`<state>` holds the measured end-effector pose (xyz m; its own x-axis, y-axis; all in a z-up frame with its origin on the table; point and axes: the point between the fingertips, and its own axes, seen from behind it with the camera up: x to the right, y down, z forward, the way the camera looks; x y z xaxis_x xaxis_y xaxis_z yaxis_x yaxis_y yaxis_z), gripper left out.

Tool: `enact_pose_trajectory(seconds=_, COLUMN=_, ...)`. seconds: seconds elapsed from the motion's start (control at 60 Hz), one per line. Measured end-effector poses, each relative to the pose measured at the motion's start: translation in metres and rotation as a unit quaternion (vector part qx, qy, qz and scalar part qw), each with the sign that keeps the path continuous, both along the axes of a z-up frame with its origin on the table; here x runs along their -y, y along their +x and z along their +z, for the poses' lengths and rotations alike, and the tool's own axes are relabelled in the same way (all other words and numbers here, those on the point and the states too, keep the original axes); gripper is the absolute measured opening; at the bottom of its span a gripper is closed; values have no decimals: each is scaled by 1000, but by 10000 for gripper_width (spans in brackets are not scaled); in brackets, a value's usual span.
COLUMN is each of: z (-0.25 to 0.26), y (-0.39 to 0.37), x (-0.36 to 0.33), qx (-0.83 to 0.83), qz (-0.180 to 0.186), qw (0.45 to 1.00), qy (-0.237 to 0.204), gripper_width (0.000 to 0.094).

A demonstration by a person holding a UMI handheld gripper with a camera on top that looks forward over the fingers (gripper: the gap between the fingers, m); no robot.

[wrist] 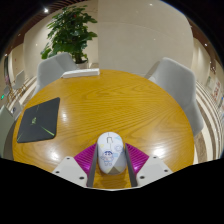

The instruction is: Arrange mouse

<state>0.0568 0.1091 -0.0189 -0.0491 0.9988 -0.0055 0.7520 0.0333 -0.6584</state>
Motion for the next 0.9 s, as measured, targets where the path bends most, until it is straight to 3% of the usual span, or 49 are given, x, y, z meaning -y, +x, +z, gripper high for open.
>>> enact_pose_trajectory(seconds=0.217, z=5, y=-5, x=-5, qx=6, qz=-18, qw=1000, qy=6, gripper_width=431)
enact_pose_trajectory(seconds=0.367, z=56, y=-32, x=12, qx=-14, qz=-42, qw=999, qy=-15, gripper_width=427)
enact_pose_trajectory(seconds=0.583, z=136, y=-78, x=112, qx=-62, qz=-8, qw=996, qy=-57, gripper_width=427)
enact_pose_trajectory(seconds=0.733, z=117, y=-81, x=217, qx=-43, qz=26, qw=996, qy=-72, gripper_width=427)
enact_pose_trajectory(seconds=0.9, z=63, y=-76, x=285, qx=-18, qz=42, qw=998, qy=-51, gripper_width=427)
